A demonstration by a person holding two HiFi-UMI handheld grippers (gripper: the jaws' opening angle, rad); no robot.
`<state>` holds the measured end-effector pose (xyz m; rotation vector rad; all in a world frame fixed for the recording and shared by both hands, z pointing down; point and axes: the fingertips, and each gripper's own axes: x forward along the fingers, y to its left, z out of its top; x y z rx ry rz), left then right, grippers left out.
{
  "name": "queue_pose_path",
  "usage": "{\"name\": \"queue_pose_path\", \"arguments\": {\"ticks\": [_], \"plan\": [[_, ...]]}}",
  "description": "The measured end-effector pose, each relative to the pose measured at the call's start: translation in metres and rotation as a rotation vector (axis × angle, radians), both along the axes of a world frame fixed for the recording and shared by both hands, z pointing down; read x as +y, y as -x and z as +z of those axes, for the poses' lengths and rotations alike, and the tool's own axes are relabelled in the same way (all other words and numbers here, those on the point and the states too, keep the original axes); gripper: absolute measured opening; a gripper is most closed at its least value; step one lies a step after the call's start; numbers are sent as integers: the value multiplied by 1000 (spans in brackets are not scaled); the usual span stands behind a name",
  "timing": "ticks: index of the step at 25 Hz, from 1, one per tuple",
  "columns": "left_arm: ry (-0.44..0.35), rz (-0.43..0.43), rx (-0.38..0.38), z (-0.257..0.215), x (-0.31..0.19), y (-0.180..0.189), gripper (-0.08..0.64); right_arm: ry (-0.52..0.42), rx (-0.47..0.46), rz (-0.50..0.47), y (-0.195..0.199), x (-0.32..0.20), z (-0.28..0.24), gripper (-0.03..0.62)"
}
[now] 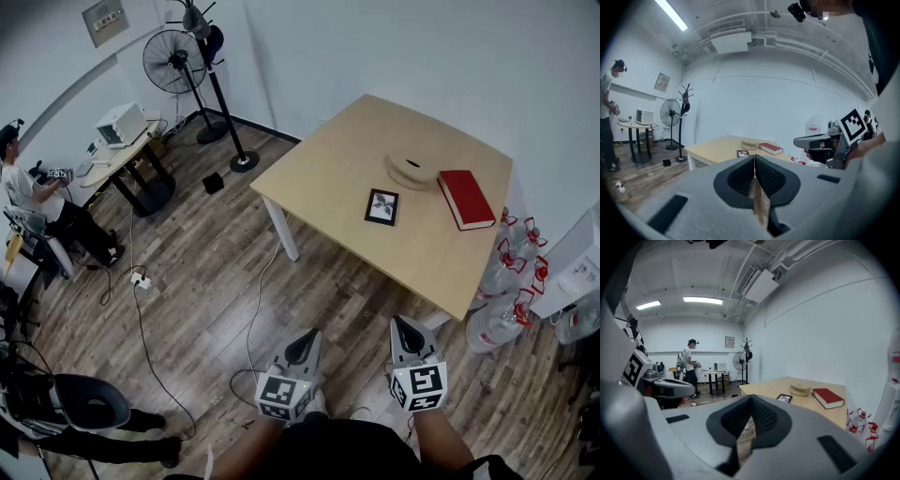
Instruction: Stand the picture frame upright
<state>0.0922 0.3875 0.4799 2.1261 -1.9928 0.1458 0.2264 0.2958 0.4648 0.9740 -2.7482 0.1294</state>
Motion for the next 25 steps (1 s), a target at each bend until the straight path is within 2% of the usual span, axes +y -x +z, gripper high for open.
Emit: {"name": "queue_pose_path", "arguments": {"ticks": [7,10,12,18,25], "plan": [[1,-4,-20,-9,14,-4,5,4,-9,-12,-13,4,-8,9],[7,-10,-8,-7,19,-1,5,32,-95,-19,-14,7,-13,9],[5,-12,11,-7,21,4,5,38,-120,-28,-10,11,-15,9],[-12,1,8,-12,23,28,5,-35,-44,-24,13,21,-20,9],[-36,41,-13,-16,28,72,5,-76,-33,-11,46,30,-24,9]]}}
